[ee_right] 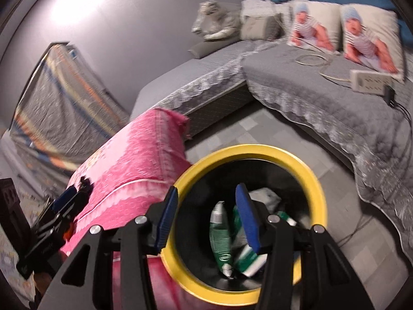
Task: Collect trash
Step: 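Grasp the white medicine box with the right tool while the left tool grasps the orange peel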
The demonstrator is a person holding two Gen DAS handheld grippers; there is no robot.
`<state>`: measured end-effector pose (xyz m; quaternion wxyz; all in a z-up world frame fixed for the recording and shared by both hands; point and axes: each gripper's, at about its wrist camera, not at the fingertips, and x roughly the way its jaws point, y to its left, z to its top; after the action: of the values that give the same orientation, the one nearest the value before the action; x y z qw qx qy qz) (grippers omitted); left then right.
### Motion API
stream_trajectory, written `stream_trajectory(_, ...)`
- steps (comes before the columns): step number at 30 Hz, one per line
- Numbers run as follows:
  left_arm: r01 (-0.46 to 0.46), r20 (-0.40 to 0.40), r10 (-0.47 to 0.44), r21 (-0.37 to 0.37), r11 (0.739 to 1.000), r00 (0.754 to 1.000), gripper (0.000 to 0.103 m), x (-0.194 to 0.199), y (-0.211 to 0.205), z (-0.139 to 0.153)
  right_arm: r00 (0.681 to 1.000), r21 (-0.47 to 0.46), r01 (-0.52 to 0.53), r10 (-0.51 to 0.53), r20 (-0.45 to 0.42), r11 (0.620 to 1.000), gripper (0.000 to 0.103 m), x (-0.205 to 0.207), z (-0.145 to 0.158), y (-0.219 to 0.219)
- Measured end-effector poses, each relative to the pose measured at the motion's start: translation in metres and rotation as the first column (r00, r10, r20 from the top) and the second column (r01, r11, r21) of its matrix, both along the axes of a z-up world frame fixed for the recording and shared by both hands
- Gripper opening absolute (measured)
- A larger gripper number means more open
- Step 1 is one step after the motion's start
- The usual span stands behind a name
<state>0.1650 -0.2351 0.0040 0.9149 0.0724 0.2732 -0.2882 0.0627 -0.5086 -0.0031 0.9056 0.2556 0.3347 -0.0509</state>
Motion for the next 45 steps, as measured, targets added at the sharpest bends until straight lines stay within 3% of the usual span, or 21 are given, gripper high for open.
stream_trajectory(6, -0.196, -0.014, 0.196, -0.004, 0.981, 0.981, 0.089, 0.023, 0.099, 0.007, 0.987, -0.016, -0.159, 0.159, 0.033, 0.987, 0.056, 0.032, 0.01, 0.053)
stream_trajectory(12, -0.412, 0.001, 0.412, -0.014, 0.911, 0.911, 0.092, 0.027, 0.213, 0.006, 0.928, -0.052, -0.37, 0.371, 0.03, 0.928, 0.057, 0.074, 0.019, 0.134)
stream_trajectory(18, -0.661, 0.097, 0.665, -0.073, 0.747, 0.74, 0.092, -0.011, 0.323, 0.007, 0.752, 0.041, -0.658, 0.659, -0.001, 0.752, 0.057, 0.131, 0.022, 0.247)
stream_trajectory(22, -0.714, 0.071, 0.722, -0.105, 0.692, 0.689, 0.092, -0.027, 0.366, 0.0, 0.62, 0.163, -0.772, 0.785, -0.021, 0.614, 0.057, 0.174, 0.019, 0.325)
stream_trajectory(25, -0.726, 0.049, 0.735, -0.125, 0.676, 0.676, 0.092, -0.034, 0.387, -0.005, 0.561, 0.276, -0.789, 0.827, -0.042, 0.549, 0.057, 0.208, 0.011, 0.368)
stream_trajectory(28, -0.73, 0.049, 0.741, -0.146, 0.668, 0.669, 0.092, -0.042, 0.398, -0.008, 0.536, 0.369, -0.765, 0.839, -0.088, 0.528, 0.057, 0.239, -0.005, 0.402)
stream_trajectory(32, -0.723, 0.027, 0.739, -0.183, 0.666, 0.674, 0.092, -0.046, 0.408, -0.011, 0.531, 0.426, -0.73, 0.836, -0.137, 0.534, 0.057, 0.27, -0.023, 0.426)
stream_trajectory(45, -0.73, -0.027, 0.742, -0.204, 0.652, 0.67, 0.092, -0.043, 0.424, -0.027, 0.506, 0.415, -0.714, 0.825, -0.25, 0.564, 0.057, 0.31, -0.055, 0.479)
